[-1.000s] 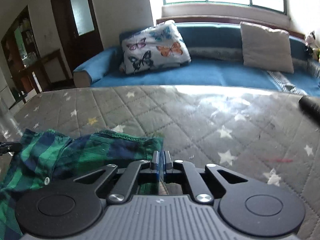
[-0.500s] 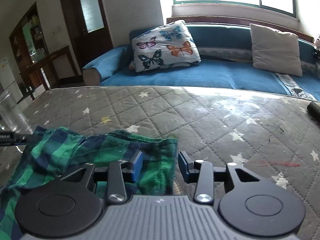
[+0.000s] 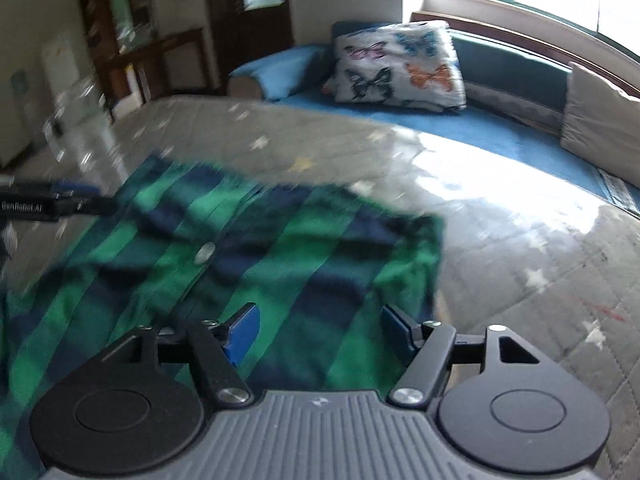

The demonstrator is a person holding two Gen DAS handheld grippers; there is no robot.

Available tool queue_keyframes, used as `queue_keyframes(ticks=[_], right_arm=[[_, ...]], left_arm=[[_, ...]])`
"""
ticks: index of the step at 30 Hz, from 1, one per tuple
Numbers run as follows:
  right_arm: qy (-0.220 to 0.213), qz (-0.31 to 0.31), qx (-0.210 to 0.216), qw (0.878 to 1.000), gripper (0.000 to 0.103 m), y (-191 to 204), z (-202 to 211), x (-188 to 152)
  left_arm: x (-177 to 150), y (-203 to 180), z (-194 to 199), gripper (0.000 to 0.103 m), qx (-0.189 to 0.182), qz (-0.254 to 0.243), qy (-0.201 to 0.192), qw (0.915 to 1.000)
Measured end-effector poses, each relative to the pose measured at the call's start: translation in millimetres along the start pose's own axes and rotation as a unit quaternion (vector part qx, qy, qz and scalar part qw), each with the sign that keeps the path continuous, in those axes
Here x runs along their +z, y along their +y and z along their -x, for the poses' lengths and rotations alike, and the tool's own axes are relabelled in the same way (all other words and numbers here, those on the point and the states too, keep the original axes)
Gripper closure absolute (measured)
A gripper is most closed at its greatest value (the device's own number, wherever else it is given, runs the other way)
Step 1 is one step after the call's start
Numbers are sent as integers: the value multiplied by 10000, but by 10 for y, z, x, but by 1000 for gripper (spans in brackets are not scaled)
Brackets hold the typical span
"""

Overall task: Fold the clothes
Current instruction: 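Pull the hem with both grippers to spread the shirt flat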

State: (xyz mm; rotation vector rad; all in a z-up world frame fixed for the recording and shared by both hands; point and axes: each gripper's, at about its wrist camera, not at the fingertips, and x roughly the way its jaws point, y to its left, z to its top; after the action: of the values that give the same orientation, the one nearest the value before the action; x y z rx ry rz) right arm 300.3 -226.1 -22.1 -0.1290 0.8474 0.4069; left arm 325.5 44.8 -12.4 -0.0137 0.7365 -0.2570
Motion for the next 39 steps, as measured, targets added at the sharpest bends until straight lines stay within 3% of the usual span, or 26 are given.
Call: queue_keyframes(ticks=[5,11,23,30,39], right_arm=[[266,395,37,9989,32,262,108,-208],[305,610,-37,9977,24,460,312,-504],[19,864,305,9958,18,901,807,-1043],[-184,994,210,9947,18,1075,1067,-1374],[-317,814,293,9957,17,1126,1281,-1621]], left_arm=[[-259,-295,117,45,235,-687,74,9973],[-538,-478,292,45,527,-1179,19,9916],[-1272,-1022,955,38,241,-1715,-262,9845],[-1672,-1202,1227,34,144,-1877,-358,9815],[-1844,-1153,1429,29,170,-1642,-375,9856]])
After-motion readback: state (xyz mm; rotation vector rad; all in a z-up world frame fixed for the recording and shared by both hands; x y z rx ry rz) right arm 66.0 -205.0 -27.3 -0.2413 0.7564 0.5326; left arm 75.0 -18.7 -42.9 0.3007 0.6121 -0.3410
